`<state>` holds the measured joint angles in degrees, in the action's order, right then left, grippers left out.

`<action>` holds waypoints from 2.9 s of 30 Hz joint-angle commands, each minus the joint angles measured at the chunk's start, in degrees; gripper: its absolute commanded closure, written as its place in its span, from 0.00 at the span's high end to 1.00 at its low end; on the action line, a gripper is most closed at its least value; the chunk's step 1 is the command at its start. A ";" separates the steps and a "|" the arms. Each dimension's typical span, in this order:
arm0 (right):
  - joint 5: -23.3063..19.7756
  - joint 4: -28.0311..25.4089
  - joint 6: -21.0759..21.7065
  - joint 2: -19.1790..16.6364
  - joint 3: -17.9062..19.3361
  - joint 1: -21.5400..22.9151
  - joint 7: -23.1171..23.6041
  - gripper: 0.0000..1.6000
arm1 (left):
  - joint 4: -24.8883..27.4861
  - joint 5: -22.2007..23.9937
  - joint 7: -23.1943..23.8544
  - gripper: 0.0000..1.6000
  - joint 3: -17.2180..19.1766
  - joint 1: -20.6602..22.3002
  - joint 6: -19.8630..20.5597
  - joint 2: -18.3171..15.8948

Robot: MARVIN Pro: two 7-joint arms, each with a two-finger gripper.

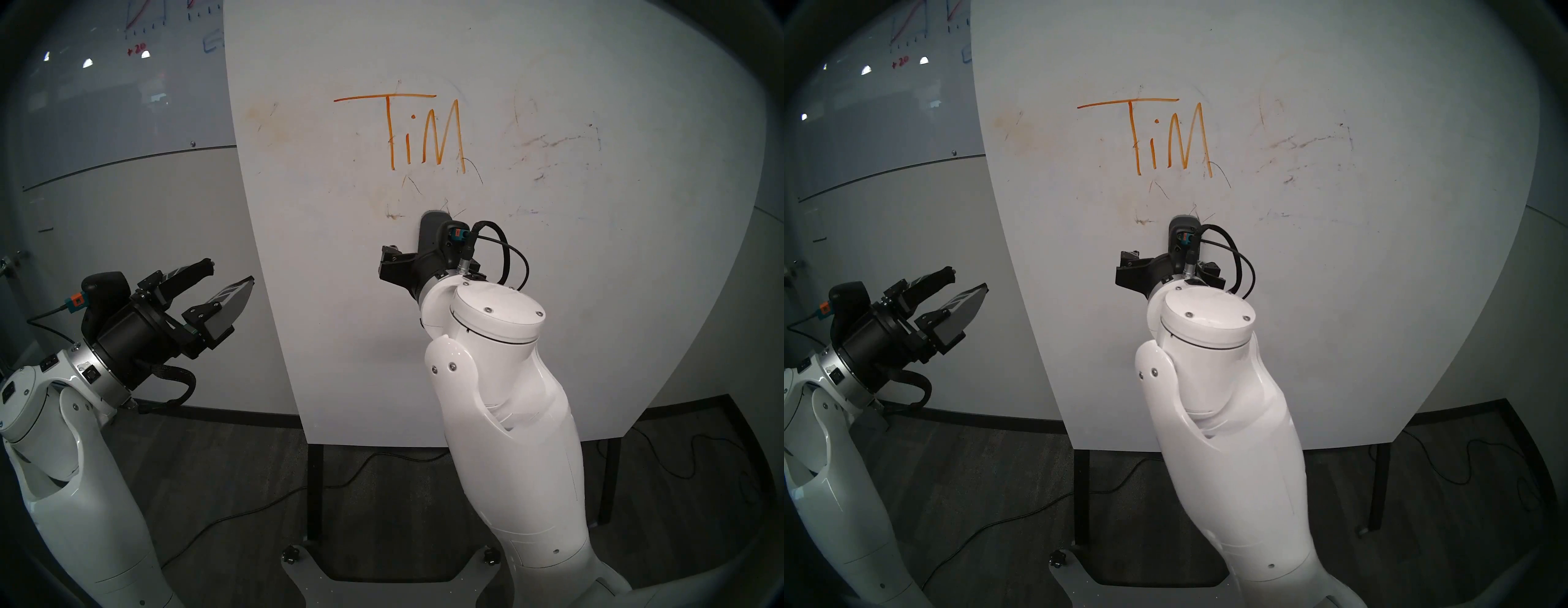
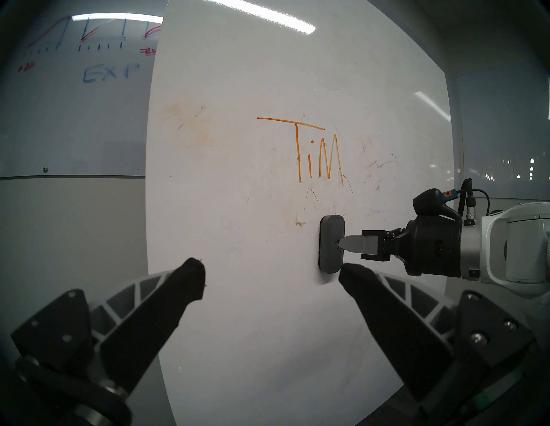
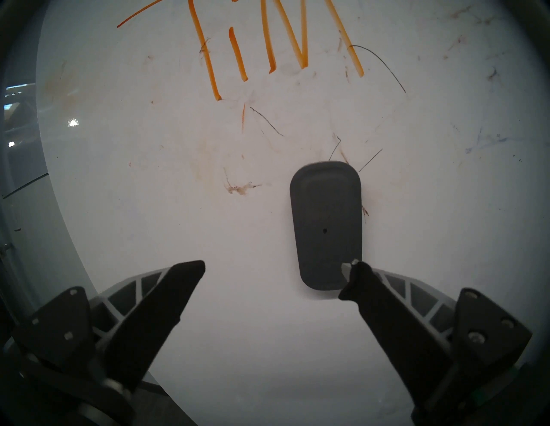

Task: Erase all marks on the whiteboard with the eraser

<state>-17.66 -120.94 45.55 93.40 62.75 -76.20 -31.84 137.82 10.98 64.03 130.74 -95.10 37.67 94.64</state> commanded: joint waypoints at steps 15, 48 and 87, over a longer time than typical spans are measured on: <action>2.31 4.50 -5.16 -1.14 1.07 3.45 1.92 1.00 | 0.60 0.15 -0.04 1.00 -0.04 -0.02 -0.01 -0.12; 2.32 12.75 -7.06 -1.16 4.45 8.86 6.27 1.00 | 0.60 0.11 -0.01 1.00 -0.03 0.00 -0.01 -0.09; -1.11 15.74 -7.52 -1.39 7.85 12.36 11.45 1.00 | 0.60 0.11 0.00 1.00 -0.03 0.00 -0.01 -0.09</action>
<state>-17.92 -106.10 39.14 91.86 70.80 -67.16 -22.74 137.81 10.98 64.03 130.74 -95.10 37.67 94.64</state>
